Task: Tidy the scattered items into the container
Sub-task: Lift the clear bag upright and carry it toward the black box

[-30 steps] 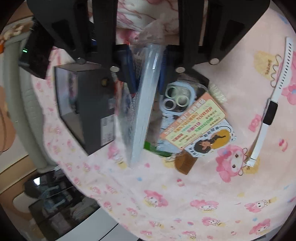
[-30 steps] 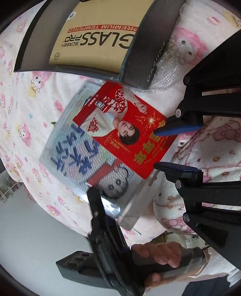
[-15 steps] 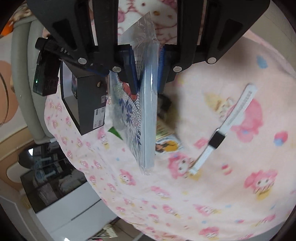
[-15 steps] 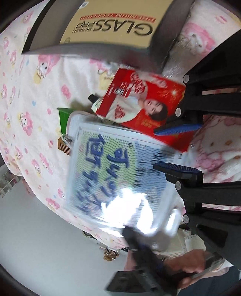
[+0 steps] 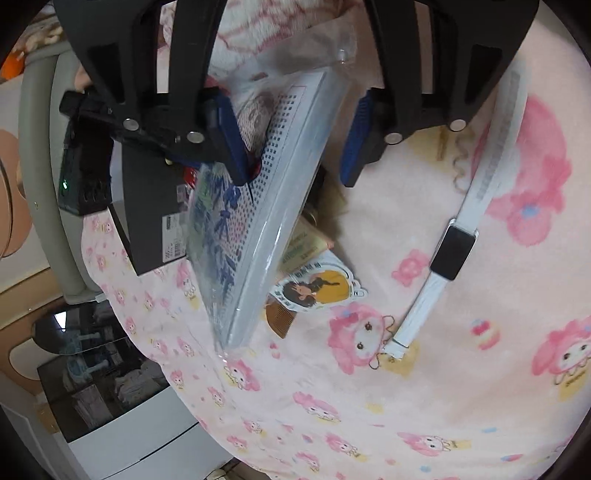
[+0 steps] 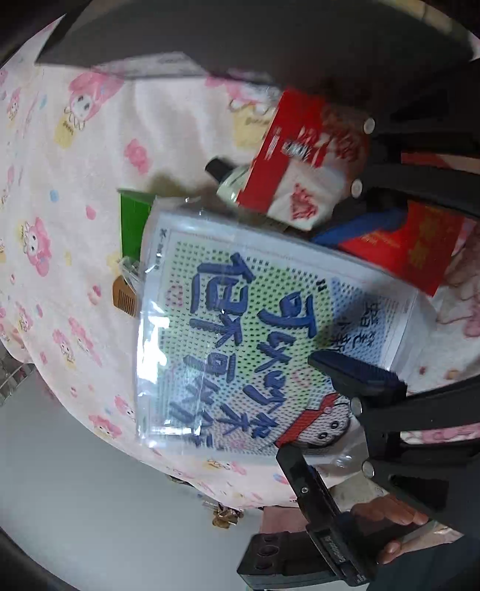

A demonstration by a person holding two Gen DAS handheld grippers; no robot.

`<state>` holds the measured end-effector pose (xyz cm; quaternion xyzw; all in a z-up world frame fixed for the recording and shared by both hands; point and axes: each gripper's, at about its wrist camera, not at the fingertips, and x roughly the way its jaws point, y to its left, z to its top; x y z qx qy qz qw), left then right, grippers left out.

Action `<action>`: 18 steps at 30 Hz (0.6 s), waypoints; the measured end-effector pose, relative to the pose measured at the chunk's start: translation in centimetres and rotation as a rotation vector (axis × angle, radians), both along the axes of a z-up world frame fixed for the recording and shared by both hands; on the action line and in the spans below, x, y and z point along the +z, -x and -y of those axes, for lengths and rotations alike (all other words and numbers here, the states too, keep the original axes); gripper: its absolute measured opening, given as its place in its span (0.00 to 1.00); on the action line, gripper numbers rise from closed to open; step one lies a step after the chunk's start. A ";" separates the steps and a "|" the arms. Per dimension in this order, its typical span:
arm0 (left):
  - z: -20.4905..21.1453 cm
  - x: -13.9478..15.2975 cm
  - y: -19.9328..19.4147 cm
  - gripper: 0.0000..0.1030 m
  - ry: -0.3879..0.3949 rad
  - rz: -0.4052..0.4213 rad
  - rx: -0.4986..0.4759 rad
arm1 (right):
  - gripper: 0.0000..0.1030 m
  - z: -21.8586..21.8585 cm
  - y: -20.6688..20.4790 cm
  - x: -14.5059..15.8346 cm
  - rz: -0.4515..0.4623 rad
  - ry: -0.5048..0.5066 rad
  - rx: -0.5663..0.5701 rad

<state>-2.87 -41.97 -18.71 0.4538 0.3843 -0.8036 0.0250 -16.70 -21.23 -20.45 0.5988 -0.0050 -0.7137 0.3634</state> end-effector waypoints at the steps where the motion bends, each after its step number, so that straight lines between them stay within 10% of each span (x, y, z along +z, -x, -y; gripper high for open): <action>1: 0.0 -0.1 0.2 0.48 -0.002 -0.001 -0.003 | 0.57 0.2 -0.1 0.0 -0.018 -0.015 -0.001; 12: 1.1 2.0 -5.0 0.30 -0.017 -0.070 0.079 | 0.57 0.2 -0.4 0.8 0.052 0.169 0.035; 18: 1.3 -0.4 -3.3 0.44 0.006 -0.010 0.025 | 0.60 1.8 0.0 -1.5 0.098 0.144 0.033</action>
